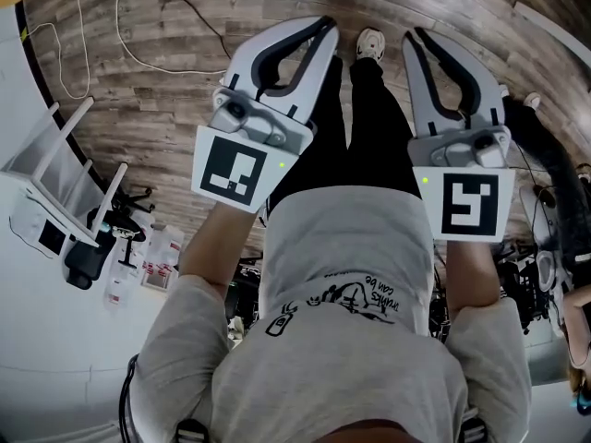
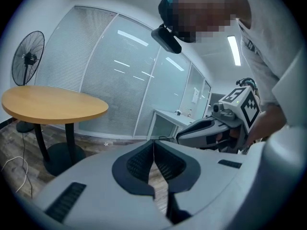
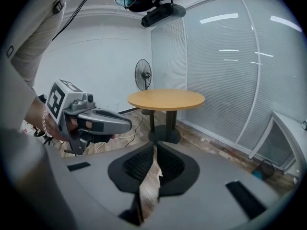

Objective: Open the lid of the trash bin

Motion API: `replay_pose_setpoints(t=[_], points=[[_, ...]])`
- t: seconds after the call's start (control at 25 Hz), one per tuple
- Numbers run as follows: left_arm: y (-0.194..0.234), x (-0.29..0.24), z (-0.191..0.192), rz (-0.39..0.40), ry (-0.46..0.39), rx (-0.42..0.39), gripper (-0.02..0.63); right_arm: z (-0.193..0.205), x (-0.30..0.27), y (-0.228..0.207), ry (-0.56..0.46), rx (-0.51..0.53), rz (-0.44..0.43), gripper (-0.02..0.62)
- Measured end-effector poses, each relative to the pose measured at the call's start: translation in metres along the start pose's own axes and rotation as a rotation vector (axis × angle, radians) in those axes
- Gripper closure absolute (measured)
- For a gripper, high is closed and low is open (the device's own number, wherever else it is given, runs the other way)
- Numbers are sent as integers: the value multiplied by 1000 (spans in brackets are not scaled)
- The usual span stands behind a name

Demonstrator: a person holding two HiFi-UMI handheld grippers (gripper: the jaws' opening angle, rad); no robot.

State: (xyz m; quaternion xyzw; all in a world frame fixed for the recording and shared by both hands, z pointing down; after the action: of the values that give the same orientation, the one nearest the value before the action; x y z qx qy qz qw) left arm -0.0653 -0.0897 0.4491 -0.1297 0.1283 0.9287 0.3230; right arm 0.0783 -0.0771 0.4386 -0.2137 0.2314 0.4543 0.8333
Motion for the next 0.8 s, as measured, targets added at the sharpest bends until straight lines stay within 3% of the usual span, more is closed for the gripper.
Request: replay_pose_setpoints(t=[0.8], points=[[13,-48,85,5,51,-51,586,94,-74,-24,81,9,15,575]])
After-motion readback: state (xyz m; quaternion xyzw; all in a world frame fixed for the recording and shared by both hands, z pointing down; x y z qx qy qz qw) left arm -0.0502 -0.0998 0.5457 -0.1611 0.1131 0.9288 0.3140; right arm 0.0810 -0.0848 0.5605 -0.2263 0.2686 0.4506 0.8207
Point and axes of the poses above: the fingertips, and each gripper's own axes: x backward along the fingers, y to its left, z out of its underside, the point moved 6 cm from there along x, backward along the fingers, and after that the axes turned 7 degrees about -x, right-handed, at the moved point
